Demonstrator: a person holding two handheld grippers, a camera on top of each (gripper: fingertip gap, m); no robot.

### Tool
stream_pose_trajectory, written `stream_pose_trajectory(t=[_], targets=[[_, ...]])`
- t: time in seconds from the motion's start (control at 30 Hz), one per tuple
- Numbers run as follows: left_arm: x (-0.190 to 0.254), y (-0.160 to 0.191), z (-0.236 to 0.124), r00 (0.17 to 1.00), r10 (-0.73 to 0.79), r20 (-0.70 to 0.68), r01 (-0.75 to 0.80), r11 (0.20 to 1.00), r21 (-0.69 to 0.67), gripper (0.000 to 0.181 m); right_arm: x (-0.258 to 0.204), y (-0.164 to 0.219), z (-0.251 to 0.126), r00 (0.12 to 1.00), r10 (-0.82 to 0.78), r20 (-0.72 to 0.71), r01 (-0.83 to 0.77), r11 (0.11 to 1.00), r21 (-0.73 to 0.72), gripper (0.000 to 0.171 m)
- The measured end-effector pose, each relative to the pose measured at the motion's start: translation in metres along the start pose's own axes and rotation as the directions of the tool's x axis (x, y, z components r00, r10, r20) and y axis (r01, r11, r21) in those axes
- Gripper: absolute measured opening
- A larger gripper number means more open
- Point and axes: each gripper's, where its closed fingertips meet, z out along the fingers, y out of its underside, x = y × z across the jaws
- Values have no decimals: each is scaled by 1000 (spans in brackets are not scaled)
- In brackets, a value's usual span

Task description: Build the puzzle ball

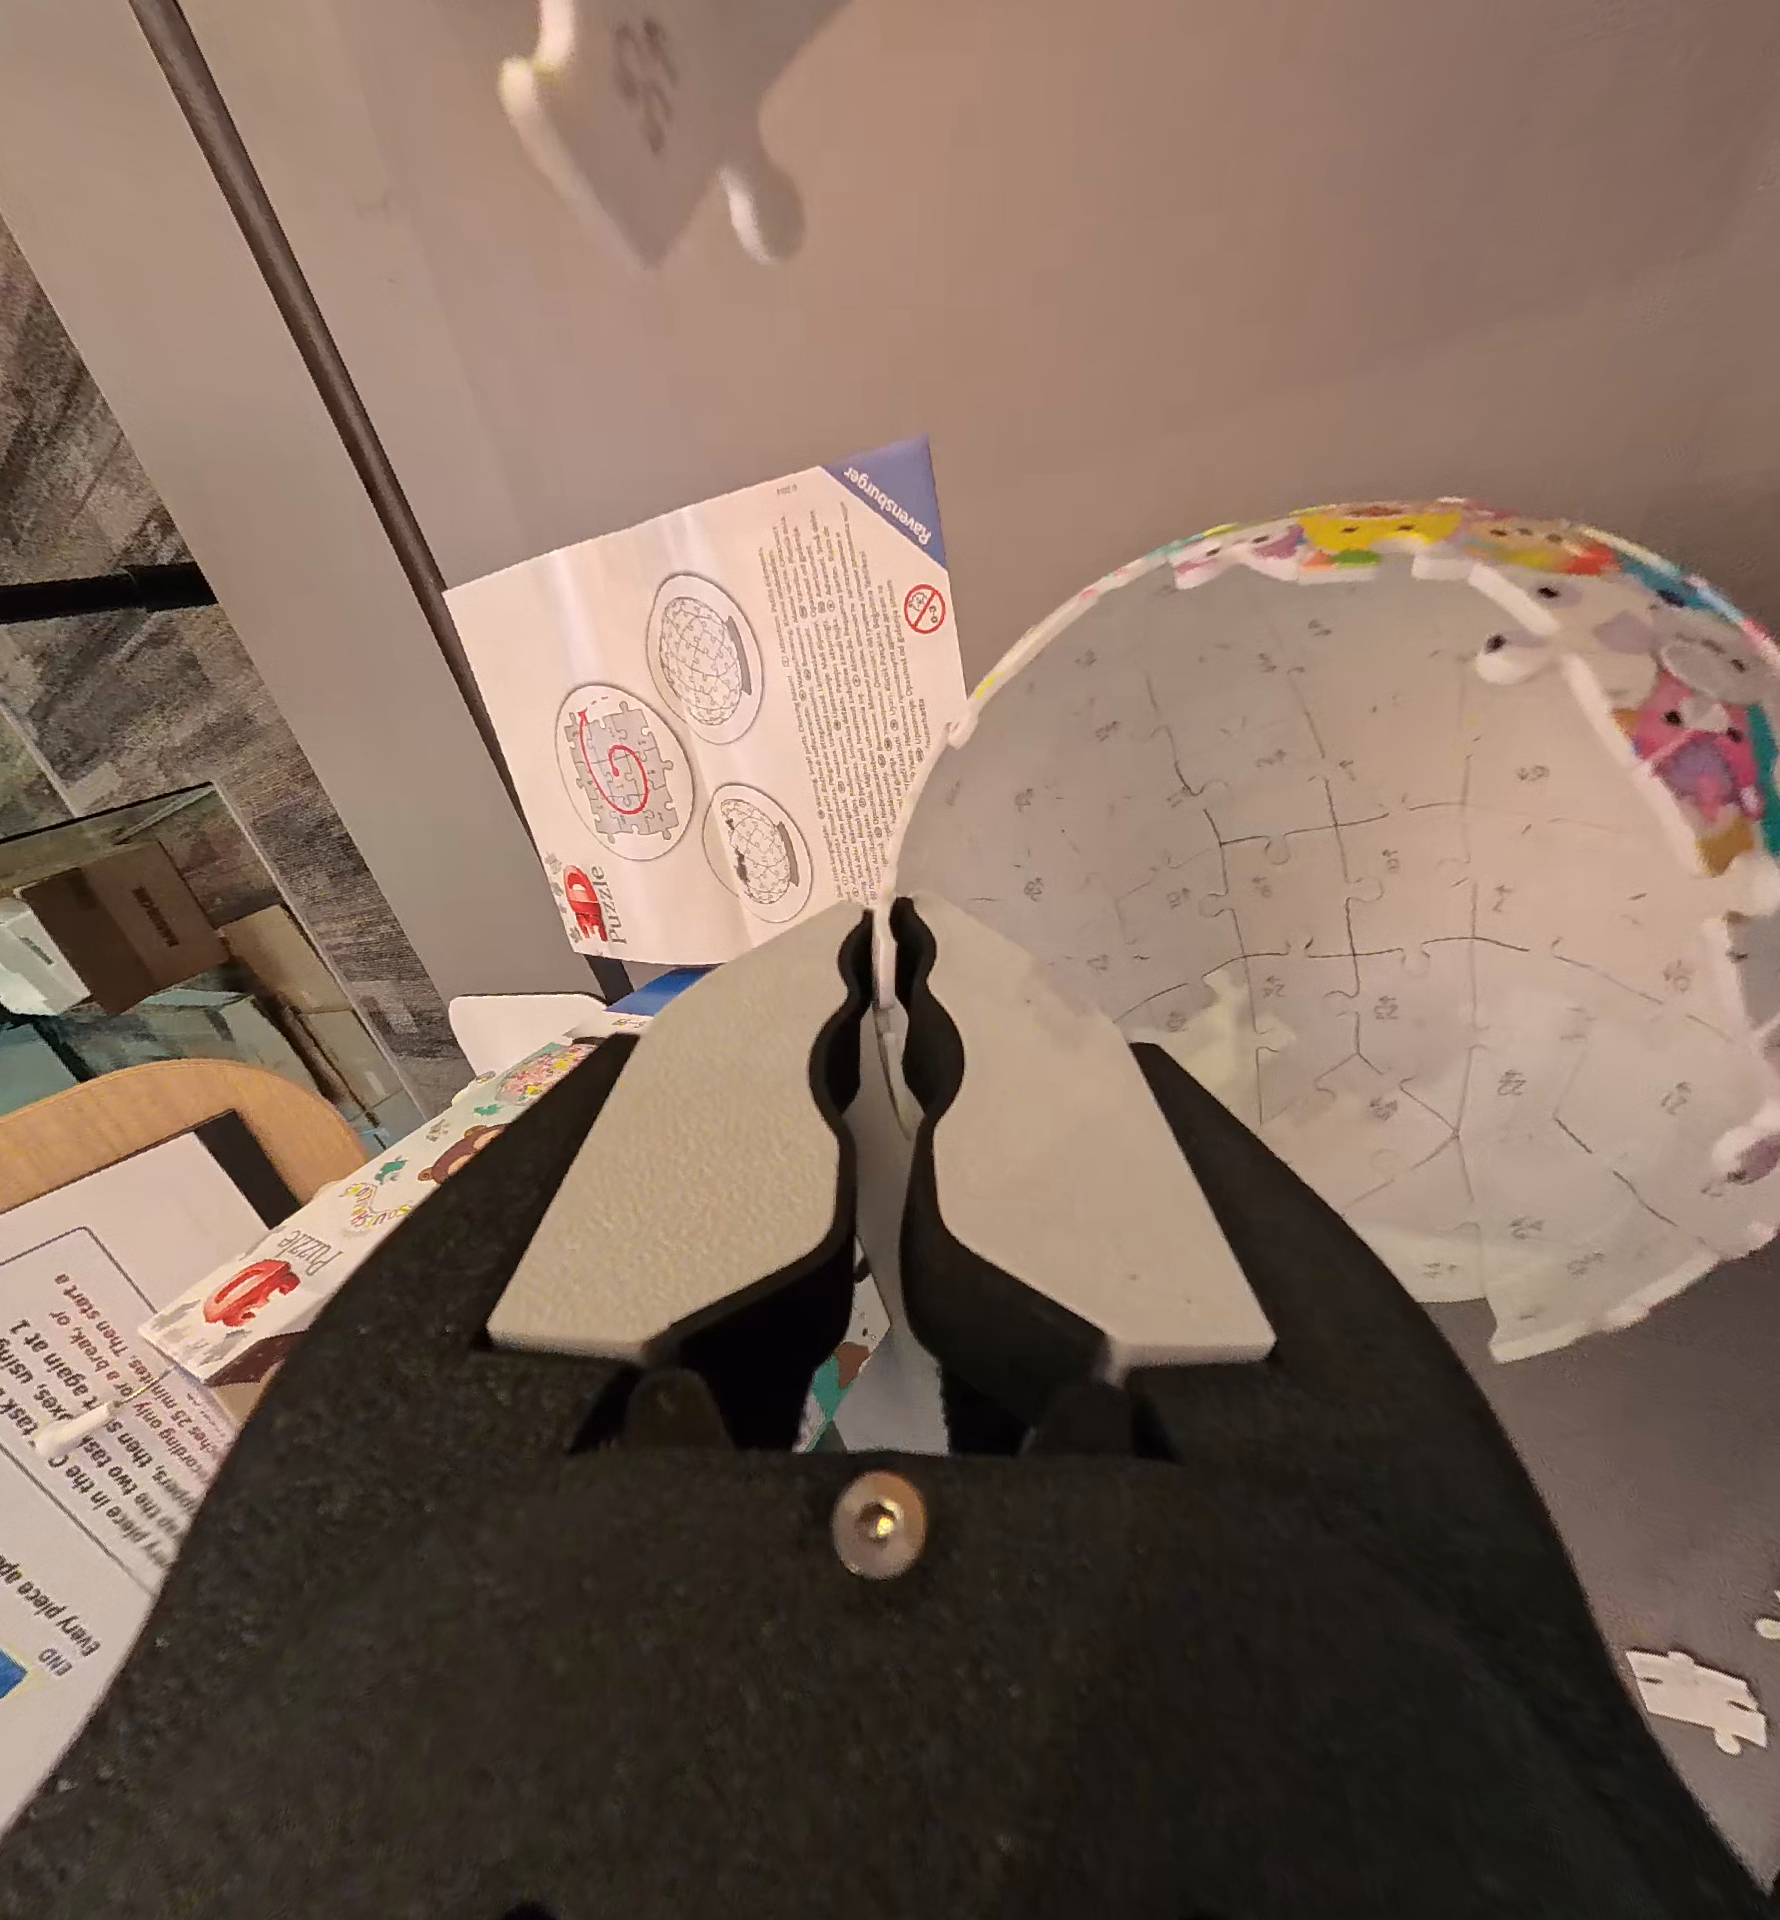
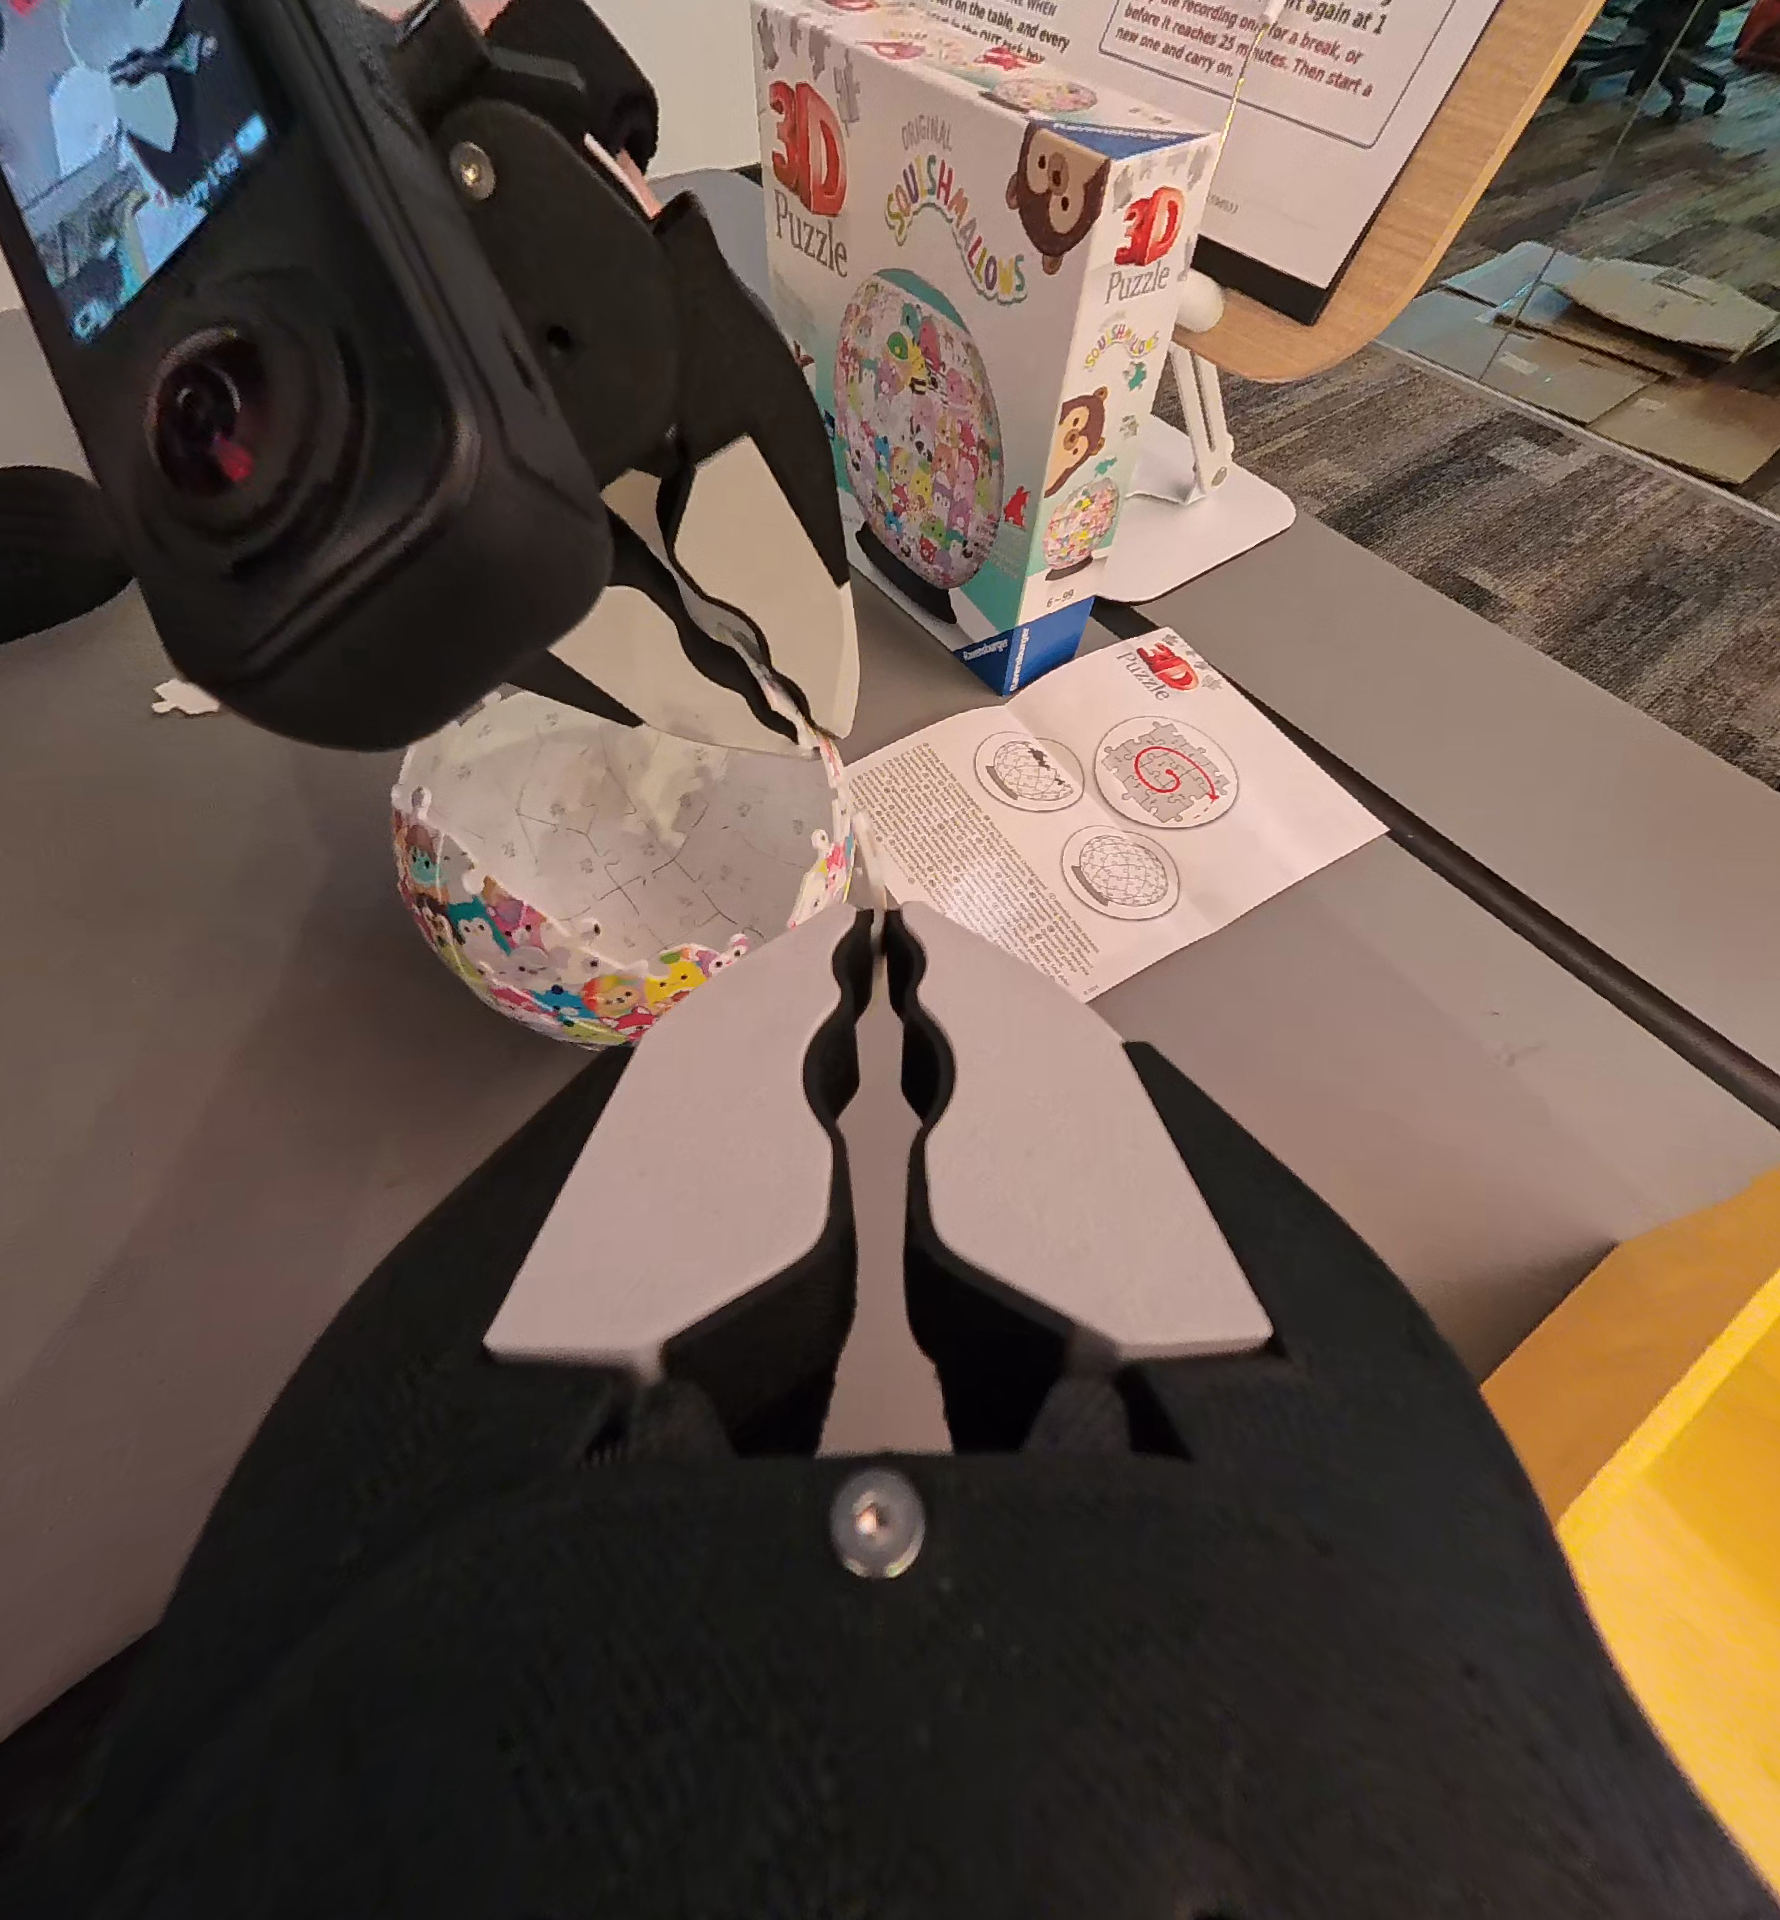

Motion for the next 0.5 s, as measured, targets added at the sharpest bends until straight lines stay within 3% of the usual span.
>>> stream_pose_trajectory(t=[0.07,0.17,0.5], targets=[[-1,0,0,1000,9,20,-9,1000,-3,4,0,0,0,1000,1,1,-1,1000,-1,3],[-1,1,-1,999,8,47,-7,1000,-12,26,0,1,0,1000,2,5,-2,1000,-1,3],[-4,15,-27,996,-74,51,72,996,53,25,0,0,1,1000,13,12,-13,1000,16,3]])
